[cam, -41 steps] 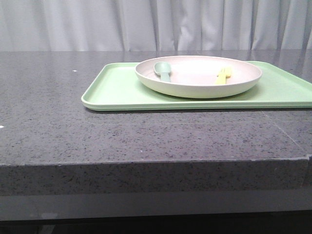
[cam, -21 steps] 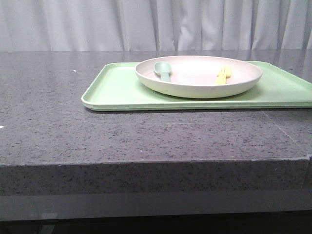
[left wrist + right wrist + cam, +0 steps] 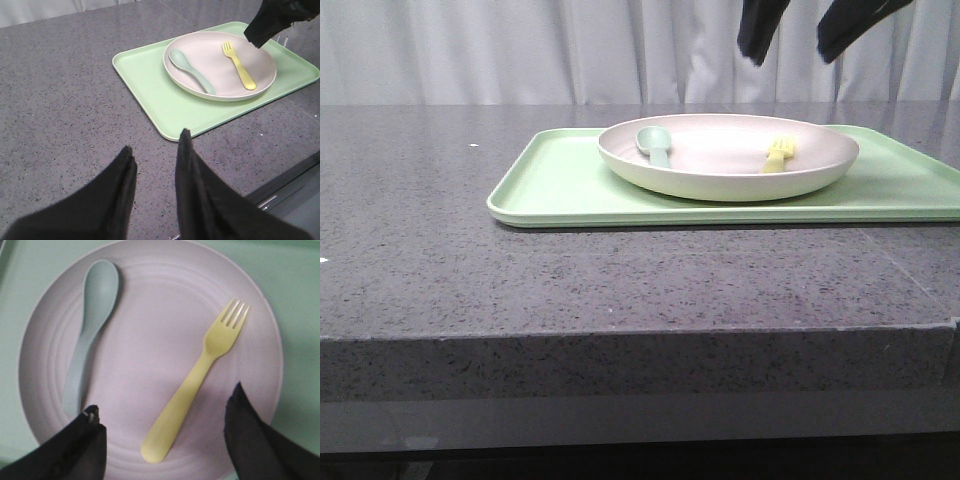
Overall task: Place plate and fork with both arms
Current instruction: 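Lower the right gripper onto the yellow fork and grasp it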
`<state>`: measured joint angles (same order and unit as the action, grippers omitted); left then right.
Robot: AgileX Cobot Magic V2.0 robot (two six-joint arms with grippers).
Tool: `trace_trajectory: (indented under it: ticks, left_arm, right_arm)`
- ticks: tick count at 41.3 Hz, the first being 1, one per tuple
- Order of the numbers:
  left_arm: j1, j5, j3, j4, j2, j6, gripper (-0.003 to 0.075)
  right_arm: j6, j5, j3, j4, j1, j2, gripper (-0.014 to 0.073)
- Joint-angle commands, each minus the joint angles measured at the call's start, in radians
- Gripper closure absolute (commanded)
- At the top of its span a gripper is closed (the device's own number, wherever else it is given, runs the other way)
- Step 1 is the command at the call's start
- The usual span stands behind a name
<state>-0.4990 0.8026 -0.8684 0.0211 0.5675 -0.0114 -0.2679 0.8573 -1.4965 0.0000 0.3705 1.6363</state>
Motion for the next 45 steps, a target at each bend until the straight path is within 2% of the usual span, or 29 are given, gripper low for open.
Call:
trace_trajectory:
  ticks: [1, 6, 29, 45]
  left_arm:
    - [0.002, -0.082, -0.025, -0.001, 0.003, 0.003, 0.0523]
    - [0.002, -0.082, -0.02, -0.001, 0.003, 0.003, 0.0523]
    - [0.002, -0.082, -0.02, -0.001, 0.008, 0.003, 0.0523]
    - [0.002, -0.082, -0.02, -0.001, 0.008, 0.003, 0.0523]
  right_arm:
    - [-0.062, -0.017, -0.059, -0.069, -0.007, 0.006, 0.0088]
    - [-0.13, -0.014, -0.075, -0.115, -0.019, 0.052, 0.0088]
    - [-0.157, -0.061, -0.075, -0.11, -0.031, 0.156, 0.0094]
    - [-0.157, -0.058, -0.075, -0.101, -0.028, 0.179, 0.0281]
